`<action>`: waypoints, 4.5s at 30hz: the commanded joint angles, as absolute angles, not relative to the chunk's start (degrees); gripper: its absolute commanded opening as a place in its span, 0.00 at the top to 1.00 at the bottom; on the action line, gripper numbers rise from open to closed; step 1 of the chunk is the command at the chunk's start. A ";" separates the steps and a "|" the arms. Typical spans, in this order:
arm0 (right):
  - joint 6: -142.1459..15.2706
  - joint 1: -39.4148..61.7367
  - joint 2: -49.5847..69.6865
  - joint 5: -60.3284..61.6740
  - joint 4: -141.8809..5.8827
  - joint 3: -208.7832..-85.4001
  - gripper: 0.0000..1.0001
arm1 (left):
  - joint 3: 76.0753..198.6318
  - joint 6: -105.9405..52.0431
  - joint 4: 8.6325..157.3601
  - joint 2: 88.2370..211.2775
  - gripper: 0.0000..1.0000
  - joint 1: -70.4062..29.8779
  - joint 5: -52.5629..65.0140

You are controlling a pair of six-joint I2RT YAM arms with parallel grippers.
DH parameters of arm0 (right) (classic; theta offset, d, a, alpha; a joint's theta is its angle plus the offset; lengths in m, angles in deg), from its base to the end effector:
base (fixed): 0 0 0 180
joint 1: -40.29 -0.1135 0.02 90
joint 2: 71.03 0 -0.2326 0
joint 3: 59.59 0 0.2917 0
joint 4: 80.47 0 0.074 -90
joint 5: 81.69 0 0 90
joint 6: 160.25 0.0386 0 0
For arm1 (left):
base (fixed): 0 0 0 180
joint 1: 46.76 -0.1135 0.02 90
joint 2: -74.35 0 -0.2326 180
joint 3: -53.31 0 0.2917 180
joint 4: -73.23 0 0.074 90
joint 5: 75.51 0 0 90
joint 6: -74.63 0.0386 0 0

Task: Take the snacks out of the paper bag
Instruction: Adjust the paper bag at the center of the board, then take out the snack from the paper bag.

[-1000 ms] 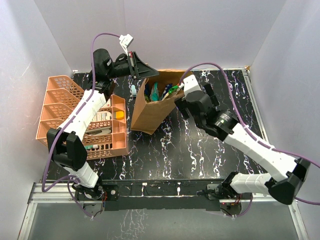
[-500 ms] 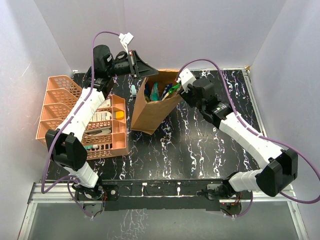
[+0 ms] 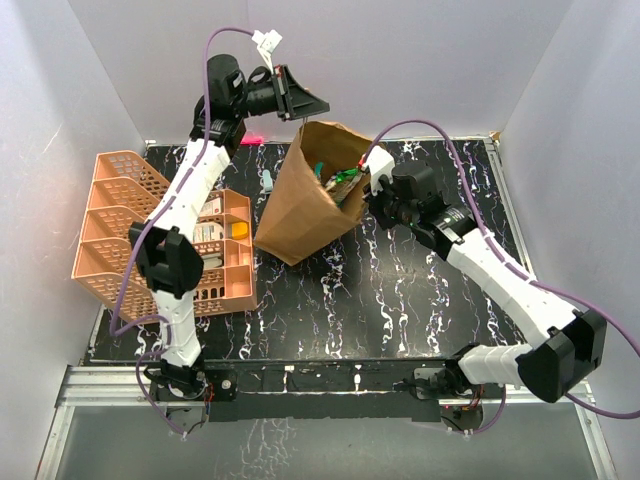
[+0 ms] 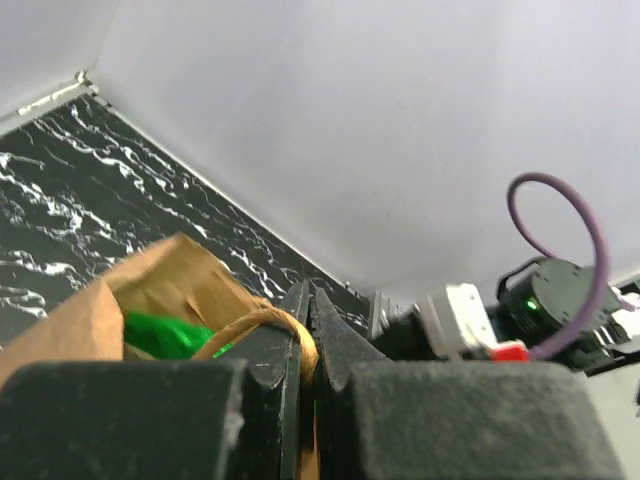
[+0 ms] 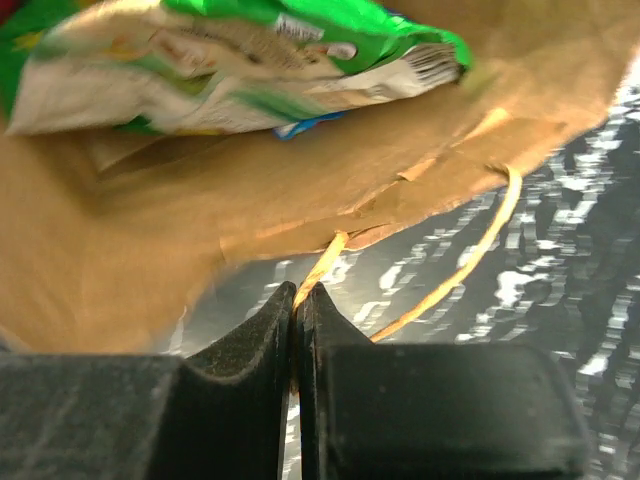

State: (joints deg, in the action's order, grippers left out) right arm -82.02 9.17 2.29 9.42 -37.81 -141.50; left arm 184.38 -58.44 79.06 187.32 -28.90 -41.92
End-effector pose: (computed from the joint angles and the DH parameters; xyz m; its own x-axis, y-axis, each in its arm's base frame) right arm 0.2871 0.1725 0.3168 -0.3669 -0.4597 -0.8087 -0.5902 0.7870 -0.1796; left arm 0.4482 -0.1782 0.4385 -0.4972 -0.2367 -0.8347 0.8281 0.1578 -0.5380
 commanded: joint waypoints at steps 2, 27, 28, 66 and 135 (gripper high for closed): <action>-68.24 5.89 -2.40 -4.56 -32.62 -139.94 0.93 | 195.92 -63.71 66.45 192.11 1.00 -28.71 -42.96; -42.33 -16.09 -21.83 -0.42 -36.18 -121.19 0.52 | 144.92 -57.75 67.17 156.11 1.00 -20.75 -45.12; -42.19 -16.06 -24.12 0.47 -35.48 -120.74 0.46 | 144.68 -57.35 68.04 155.65 1.00 -20.73 -44.39; -111.84 -16.01 -14.30 -2.01 -48.67 -124.02 0.32 | 141.77 -55.80 75.95 153.06 1.00 -20.75 -40.40; -71.45 -16.01 -26.32 11.25 -15.78 -161.26 0.93 | 142.26 -50.54 85.06 155.15 1.00 -20.75 -33.08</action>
State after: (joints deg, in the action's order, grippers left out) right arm -80.51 -15.87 -25.25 1.53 -16.72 -156.97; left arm 140.21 -52.38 83.89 156.35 -20.44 -33.96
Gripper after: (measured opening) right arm 0.077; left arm 0.007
